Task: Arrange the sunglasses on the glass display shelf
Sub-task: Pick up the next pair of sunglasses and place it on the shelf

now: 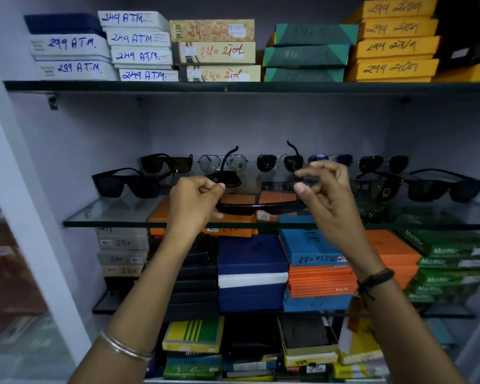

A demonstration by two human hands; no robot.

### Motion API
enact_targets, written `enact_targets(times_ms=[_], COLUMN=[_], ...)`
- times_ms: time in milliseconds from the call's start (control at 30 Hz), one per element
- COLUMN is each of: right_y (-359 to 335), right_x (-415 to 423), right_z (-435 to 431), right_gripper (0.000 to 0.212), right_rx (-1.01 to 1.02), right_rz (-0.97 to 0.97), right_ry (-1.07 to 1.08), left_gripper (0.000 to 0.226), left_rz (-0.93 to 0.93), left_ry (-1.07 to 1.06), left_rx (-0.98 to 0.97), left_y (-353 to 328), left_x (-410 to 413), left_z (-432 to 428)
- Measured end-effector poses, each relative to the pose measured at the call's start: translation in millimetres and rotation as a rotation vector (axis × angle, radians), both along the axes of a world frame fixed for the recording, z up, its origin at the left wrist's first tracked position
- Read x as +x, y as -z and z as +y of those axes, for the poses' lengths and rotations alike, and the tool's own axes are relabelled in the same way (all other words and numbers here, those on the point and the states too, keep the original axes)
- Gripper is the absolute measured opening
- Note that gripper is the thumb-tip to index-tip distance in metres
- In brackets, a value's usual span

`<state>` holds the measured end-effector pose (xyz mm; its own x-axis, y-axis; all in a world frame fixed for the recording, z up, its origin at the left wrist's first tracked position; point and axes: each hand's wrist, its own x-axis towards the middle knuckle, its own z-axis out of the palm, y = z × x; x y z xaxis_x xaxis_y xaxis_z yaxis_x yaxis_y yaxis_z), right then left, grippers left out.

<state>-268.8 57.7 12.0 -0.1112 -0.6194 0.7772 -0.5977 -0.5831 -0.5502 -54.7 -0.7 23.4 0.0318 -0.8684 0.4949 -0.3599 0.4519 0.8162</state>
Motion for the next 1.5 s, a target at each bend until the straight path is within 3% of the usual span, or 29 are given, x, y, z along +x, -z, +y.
enact_targets(times_ms=[67, 167, 433, 600, 833, 1067, 1267, 1400, 1500], right_y=[-2.6, -6.2, -14.3, -11.6, -9.5, -8.3, -9.1, -10.1, -10.6], right_x=[-13.2, -32.4, -60.5, -66.8, -66.1, -67.3, -66.0, -61.1, -57.6], right_z=[0.5, -7.9, -42.7, -50.4, -53.2, -53.3, -51.4, -41.1, -37.1], right_gripper=[0.025, 0.018, 0.018, 0.016, 0.012, 0.014, 0.017, 0.022, 0.019], right_rx=[0.000, 0.000, -0.015, 0.046, 0.009, -0.030, -0.002, -0.036, -0.055], right_rz=[0.112, 0.237, 0.335, 0.498, 0.493, 0.601, 0.603, 0.529, 0.526], right_ry=[-0.026, -0.017, 0.266, 0.257, 0.311, 0.479, 0.476, 0.426, 0.393], left_gripper=[0.008, 0.023, 0.017, 0.014, 0.005, 0.014, 0.019, 0.024, 0.034], left_rz=[0.032, 0.049, 0.004, -0.144, -0.241, -0.311, -0.366, -0.467, -0.609], left_ry=[0.037, 0.099, 0.377, 0.220, 0.106, 0.046, 0.002, -0.254, -0.421], left_rx=[0.020, -0.015, 0.058, -0.037, -0.110, -0.223, -0.269, -0.295, -0.125], left_y=[-3.3, -11.0, -15.2, -7.5, -5.2, -6.2, -6.1, -7.4, -13.3], left_x=[-6.9, -19.4, -47.7, -57.5, -64.0, -68.5, -67.1, -42.8, -11.8], left_z=[-10.4, -21.7, -37.6, -49.1, -48.0, -43.0, -41.1, -43.1, -52.6])
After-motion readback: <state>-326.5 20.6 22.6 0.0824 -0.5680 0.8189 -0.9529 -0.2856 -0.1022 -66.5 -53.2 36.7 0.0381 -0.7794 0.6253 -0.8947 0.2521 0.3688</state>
